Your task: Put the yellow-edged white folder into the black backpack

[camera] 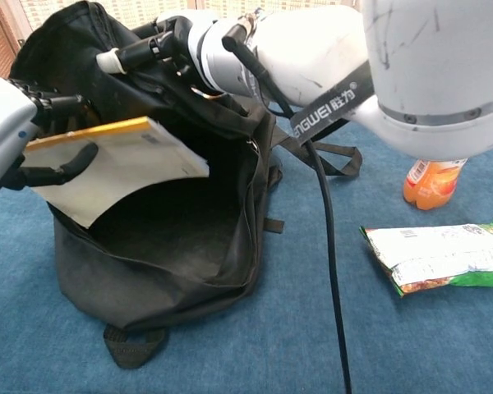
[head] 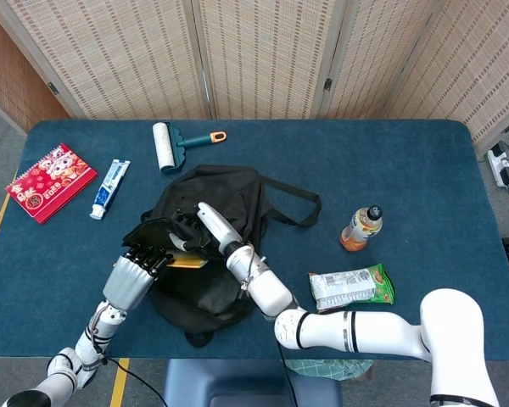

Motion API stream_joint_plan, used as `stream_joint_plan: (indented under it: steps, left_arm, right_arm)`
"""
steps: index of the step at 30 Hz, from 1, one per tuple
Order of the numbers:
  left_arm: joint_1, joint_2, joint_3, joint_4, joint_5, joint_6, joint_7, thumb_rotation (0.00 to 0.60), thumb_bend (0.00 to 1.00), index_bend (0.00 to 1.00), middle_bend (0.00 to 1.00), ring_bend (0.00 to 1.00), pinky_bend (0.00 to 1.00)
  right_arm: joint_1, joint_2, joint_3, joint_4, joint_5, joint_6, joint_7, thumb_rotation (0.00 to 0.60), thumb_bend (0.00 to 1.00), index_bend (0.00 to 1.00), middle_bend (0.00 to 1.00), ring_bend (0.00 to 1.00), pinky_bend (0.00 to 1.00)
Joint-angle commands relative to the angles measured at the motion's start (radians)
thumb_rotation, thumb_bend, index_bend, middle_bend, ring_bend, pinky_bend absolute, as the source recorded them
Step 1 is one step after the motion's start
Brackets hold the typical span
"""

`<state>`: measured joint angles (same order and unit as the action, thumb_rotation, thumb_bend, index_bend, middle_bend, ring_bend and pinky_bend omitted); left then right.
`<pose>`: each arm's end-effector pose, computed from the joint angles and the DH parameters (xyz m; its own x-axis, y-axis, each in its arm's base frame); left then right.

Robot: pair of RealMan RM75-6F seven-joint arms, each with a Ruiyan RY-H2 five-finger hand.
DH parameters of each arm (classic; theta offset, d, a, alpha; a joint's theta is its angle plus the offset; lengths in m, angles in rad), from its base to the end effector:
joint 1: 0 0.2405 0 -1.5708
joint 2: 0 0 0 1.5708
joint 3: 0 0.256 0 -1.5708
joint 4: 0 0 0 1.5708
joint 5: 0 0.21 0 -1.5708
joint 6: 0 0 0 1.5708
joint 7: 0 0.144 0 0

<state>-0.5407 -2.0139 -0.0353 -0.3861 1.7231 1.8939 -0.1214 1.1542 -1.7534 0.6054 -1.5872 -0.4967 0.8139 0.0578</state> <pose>-0.2112 0.2875 0.0000 0.2831 -0.5326 0.7976 0.6040 -0.5470 -0.5796 0.0792 -0.3588 -0.0448 -0.4751 -0.6282 0.6162 -0.7832 -0.0173 -0.6215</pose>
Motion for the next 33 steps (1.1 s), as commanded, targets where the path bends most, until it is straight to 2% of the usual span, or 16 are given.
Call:
stream_joint_plan:
  steps: [1, 4, 10, 15, 20, 26, 33]
  left_arm:
    - [-0.005, -0.017, -0.017, -0.007, -0.023, -0.009, 0.049, 0.600, 0.49, 0.77, 0.75, 0.67, 0.67]
    - [-0.002, -0.029, -0.019, -0.020, -0.032, -0.018, 0.075, 0.600, 0.49, 0.77, 0.75, 0.66, 0.67]
    - [0.010, -0.025, 0.058, -0.058, 0.023, -0.053, 0.127, 0.600, 0.50, 0.77, 0.76, 0.67, 0.67]
    - [0.018, -0.014, 0.106, -0.138, 0.059, -0.082, 0.167, 0.600, 0.49, 0.76, 0.76, 0.67, 0.68]
    - [0.010, 0.028, 0.142, -0.255, 0.074, -0.180, 0.207, 0.600, 0.49, 0.76, 0.75, 0.67, 0.68]
    - [-0.011, 0.052, 0.129, -0.343, 0.057, -0.280, 0.269, 0.600, 0.49, 0.75, 0.75, 0.67, 0.68]
    - [-0.039, 0.054, 0.084, -0.351, 0.028, -0.344, 0.311, 0.600, 0.49, 0.75, 0.75, 0.67, 0.68]
  right_arm:
    - [0.000, 0.005, 0.001, -0.007, 0.002, 0.002, 0.007, 0.600, 0.78, 0.84, 0.51, 0.53, 0.66]
    - [0.000, 0.011, -0.001, -0.017, 0.003, 0.006, 0.011, 0.600, 0.78, 0.84, 0.51, 0.53, 0.66]
    - [-0.001, 0.016, -0.003, -0.022, 0.007, 0.003, 0.029, 0.600, 0.78, 0.84, 0.51, 0.53, 0.66]
    - [0.003, 0.021, -0.005, -0.031, 0.005, 0.006, 0.036, 0.600, 0.78, 0.84, 0.51, 0.53, 0.66]
    - [0.005, 0.027, -0.005, -0.043, 0.018, 0.002, 0.046, 0.600, 0.78, 0.84, 0.51, 0.52, 0.66]
    - [0.006, 0.031, -0.012, -0.054, 0.021, -0.003, 0.056, 0.600, 0.78, 0.84, 0.51, 0.53, 0.66]
    - [0.010, 0.034, -0.018, -0.063, 0.018, 0.000, 0.060, 0.600, 0.78, 0.84, 0.51, 0.52, 0.66]
